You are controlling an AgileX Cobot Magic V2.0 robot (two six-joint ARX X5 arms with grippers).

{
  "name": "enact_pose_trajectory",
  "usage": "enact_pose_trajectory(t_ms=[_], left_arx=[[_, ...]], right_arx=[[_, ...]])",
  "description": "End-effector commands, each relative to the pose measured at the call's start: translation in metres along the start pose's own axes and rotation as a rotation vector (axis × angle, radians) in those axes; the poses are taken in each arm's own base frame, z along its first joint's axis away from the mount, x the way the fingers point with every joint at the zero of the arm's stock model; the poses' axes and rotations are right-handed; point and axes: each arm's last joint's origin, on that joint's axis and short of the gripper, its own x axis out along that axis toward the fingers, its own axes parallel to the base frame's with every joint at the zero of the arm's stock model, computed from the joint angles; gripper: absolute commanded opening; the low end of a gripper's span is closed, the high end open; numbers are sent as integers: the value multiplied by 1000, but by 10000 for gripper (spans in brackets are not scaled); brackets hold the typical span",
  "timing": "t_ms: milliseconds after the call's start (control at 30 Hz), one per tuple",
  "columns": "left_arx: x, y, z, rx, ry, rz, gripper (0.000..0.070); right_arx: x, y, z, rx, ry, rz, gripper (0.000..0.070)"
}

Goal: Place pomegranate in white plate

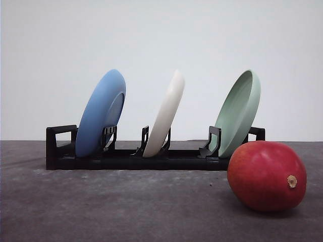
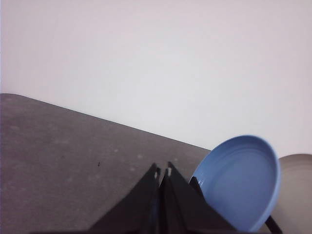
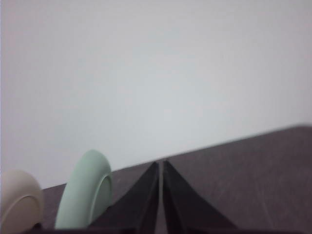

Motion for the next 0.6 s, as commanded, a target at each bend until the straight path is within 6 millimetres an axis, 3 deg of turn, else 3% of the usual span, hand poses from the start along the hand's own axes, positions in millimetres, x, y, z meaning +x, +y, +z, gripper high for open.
enact_pose_trajectory(t_ms=[0,300,567], left_arx=[[-2,-3,8,-3,42,21,0],[-8,-16,47,-18,280,99,0],[6,-26,69,-20,534,85,0]], right_arx=[[-2,4,11,65,18,-5,7],[-13,19,50,57,258,-47,7],[0,27,57,24,536,-7,7]])
